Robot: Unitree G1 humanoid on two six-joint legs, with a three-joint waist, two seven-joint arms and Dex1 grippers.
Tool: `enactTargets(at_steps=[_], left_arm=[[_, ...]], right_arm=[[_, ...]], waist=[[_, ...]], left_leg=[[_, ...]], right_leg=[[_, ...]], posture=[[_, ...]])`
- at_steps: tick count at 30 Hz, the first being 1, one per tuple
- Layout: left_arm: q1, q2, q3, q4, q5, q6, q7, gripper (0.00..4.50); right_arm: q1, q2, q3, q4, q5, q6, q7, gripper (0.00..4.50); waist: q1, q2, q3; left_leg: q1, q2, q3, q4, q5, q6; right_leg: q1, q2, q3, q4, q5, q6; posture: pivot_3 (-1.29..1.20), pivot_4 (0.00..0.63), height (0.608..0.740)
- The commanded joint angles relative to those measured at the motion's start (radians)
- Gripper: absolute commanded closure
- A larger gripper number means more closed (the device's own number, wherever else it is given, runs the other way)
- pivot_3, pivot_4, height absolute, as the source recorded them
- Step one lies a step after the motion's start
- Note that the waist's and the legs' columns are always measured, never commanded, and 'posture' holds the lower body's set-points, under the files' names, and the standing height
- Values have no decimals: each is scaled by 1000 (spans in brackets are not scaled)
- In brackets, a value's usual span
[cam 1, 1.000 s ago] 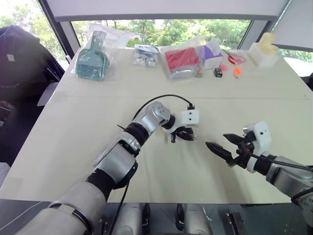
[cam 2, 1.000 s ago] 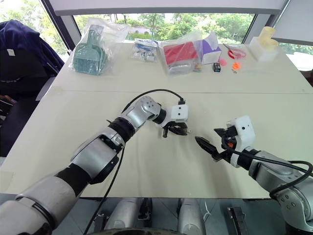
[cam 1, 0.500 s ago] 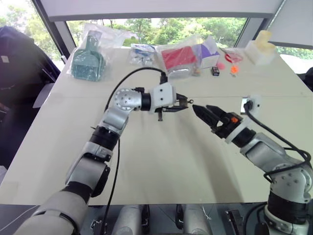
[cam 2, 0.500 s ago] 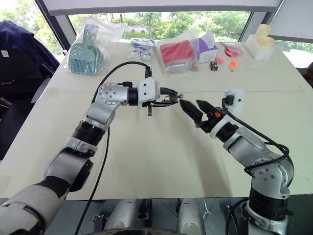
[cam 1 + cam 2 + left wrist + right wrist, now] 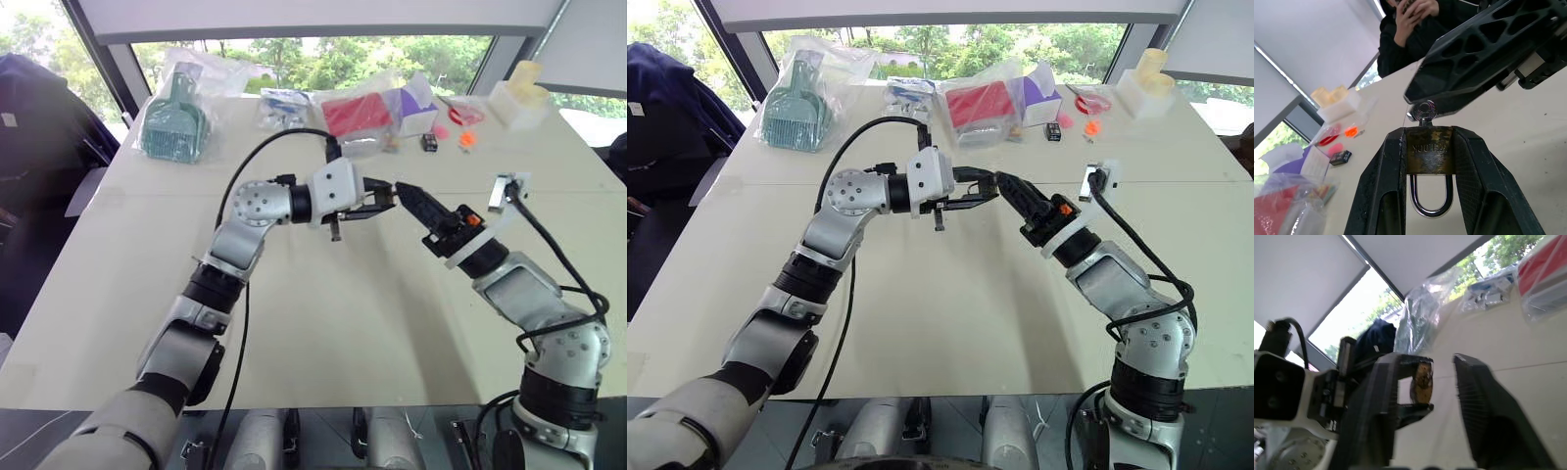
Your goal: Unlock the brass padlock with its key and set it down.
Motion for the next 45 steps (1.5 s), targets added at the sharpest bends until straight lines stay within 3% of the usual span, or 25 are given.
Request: enactTargets(at_steps=[1, 7, 16, 27, 32, 35, 37, 40, 45], left_arm=[[-32, -8, 18, -12, -22, -22, 10, 3725], [-42, -14, 23, -15, -6, -75, 45, 3725], [-52, -5, 2, -17, 107, -291, 157, 3725], [-105, 37, -25, 96, 503, -699, 574, 3725], [-121, 55, -39, 140, 645, -749, 759, 3725], [-131, 51, -48, 178, 622, -742, 761, 3725], [-130, 23, -50, 230, 442, -658, 583, 3725], [-134, 13, -40, 249, 275, -563, 402, 3725], [-142, 35, -40, 242, 144, -463, 204, 3725]], right_arm=[[-4, -1, -4, -23, 44, -31, -23, 4432], [2, 5, 39, -31, 56, -51, -59, 4432], [-4, 58, 59, -11, 96, -121, -140, 4432], [-37, 156, 60, 26, 210, -234, -298, 4432], [-36, 177, 76, 28, 251, -257, -344, 4432], [-40, 162, 83, 21, 234, -261, -331, 4432], [-32, 83, 78, -11, 170, -236, -235, 4432], [-21, -36, 52, -19, 132, -208, -128, 3608], [12, -264, 6, -5, 120, -116, 41, 1118]], waist=[[0, 0, 0], [0, 0, 0], [0, 0, 0], [-1, 0, 0], [0, 0, 0], [0, 0, 0], [2, 0, 0], [-1, 0, 0], [-4, 1, 0]], left_leg=[[0, 0, 0, 0, 0, 0], [0, 0, 0, 0, 0, 0], [0, 0, 0, 0, 0, 0], [1, 0, 0, 0, 0, 0], [1, 0, 1, -1, 0, 0], [1, 0, 1, -1, 0, 0], [1, 0, 1, -1, 0, 0], [0, 0, 1, 0, 0, 0], [1, 1, 2, -1, 0, 1]], right_leg=[[0, 0, 0, 0, 0, 0], [0, 0, 0, 0, 0, 0], [0, 0, 0, 0, 0, 0], [1, 0, 0, 0, 0, 0], [1, 0, 0, 0, 0, 0], [1, 0, 0, 0, 0, 0], [1, 0, 0, 0, 0, 0], [1, 0, 0, -1, 0, 0], [0, 0, 0, -1, 0, 1]], posture=[[0, 150, 735], [0, 150, 735], [0, 150, 735], [0, 150, 735], [0, 150, 735], [0, 150, 735], [0, 150, 735], [0, 150, 735], [0, 150, 735]])
